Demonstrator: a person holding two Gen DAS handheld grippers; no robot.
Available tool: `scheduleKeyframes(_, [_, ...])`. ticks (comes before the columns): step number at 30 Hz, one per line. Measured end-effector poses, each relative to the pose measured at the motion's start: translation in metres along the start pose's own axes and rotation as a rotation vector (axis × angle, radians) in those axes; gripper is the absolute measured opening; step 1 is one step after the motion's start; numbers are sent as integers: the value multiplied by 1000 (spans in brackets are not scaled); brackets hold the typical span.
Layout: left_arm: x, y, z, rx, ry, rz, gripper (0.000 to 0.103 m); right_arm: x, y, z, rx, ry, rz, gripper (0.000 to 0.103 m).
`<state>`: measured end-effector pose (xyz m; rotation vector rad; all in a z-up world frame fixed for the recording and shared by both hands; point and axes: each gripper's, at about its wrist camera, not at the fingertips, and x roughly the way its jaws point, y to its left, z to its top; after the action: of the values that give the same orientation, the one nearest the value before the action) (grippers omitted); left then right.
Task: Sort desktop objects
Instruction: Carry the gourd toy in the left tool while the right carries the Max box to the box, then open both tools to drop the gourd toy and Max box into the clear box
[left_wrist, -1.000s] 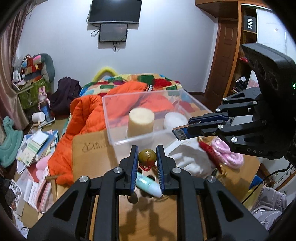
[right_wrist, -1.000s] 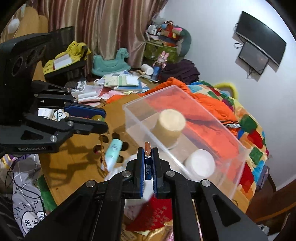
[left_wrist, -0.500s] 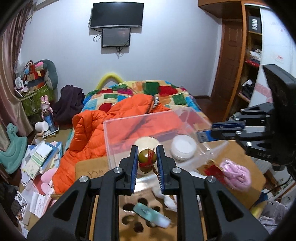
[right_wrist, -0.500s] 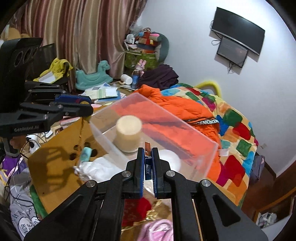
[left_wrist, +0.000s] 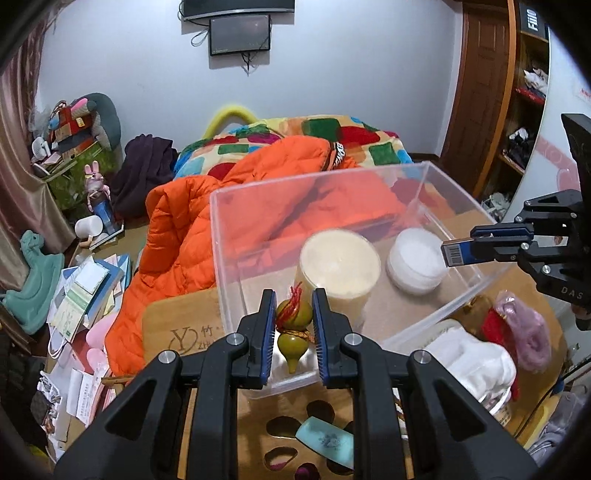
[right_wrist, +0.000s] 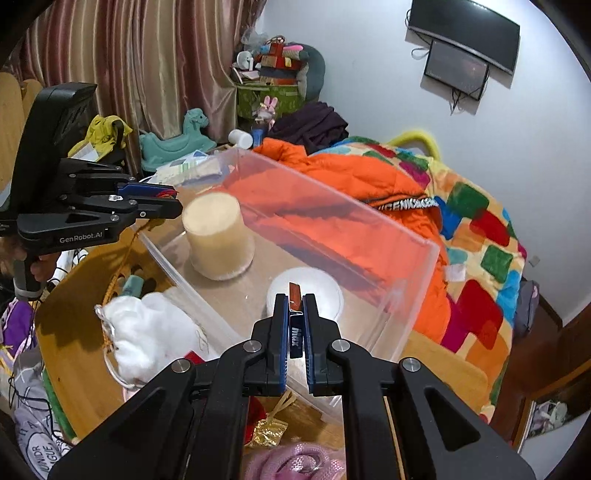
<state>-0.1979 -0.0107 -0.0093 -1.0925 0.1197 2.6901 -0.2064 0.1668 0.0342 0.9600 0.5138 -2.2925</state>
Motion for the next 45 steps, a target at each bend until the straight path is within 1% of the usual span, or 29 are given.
scheduleKeyframes(6, [-1,-2,-2,-4,4,-1,19,6,3,-8,1,20,10,7])
scheduleKeyframes(10, [-4,-4,-2,3,3,-2,19,6,5,-7,3,20,-3,7])
scheduleKeyframes(14, [-5,-2,-3,-11,12,-15,19,5,5,-8,9,24,-9,7])
scheduleKeyframes(16, [-5,-1,-2,-18,13,-11,24,4,5,-8,10,26,-16,7])
scheduleKeyframes(20, [-8,-1,-3,-20,10,-5,24,0,3,-10,8,30,-36,8])
scheduleKeyframes(23, [-10,-2,-4,-19,6,7,30,-3,-1,-13,18,27,-43,9])
scheduleKeyframes(26, [-13,-1,-4,-34,7,-12,33,-8,-5,-16,34,20,-46,9])
scheduleKeyframes(28, [-16,-1,-4,-36,4,-10,37,-12,-6,-19,43,11,-45,10])
scheduleKeyframes(31, [-21,-2,-5,-40,-1,-8,41,-19,-6,-22,53,-6,-53,17])
scheduleKeyframes(33, [-26,-1,-5,-45,-8,-6,43,-25,-6,-23,64,-16,-49,32])
scheduleKeyframes(35, [-30,-2,-6,-49,-16,-7,45,-32,-6,-26,78,-35,-44,36])
scheduleKeyframes(37, [-36,-2,-6,-54,-23,-4,49,-38,-5,-29,81,-49,-47,37])
scheduleKeyframes(38, [-38,-2,-6,-55,-27,-3,49,-42,-4,-31,85,-56,-48,39])
scheduleKeyframes(42, [-51,-4,-10,-63,-55,-1,56,-56,-3,-42,115,-93,-63,56])
scheduleKeyframes(43, [-55,-5,-12,-63,-63,3,58,-61,-3,-44,121,-106,-74,58])
scheduleKeyframes(45, [-61,-7,-18,-62,-74,13,59,-68,-4,-51,128,-131,-92,63])
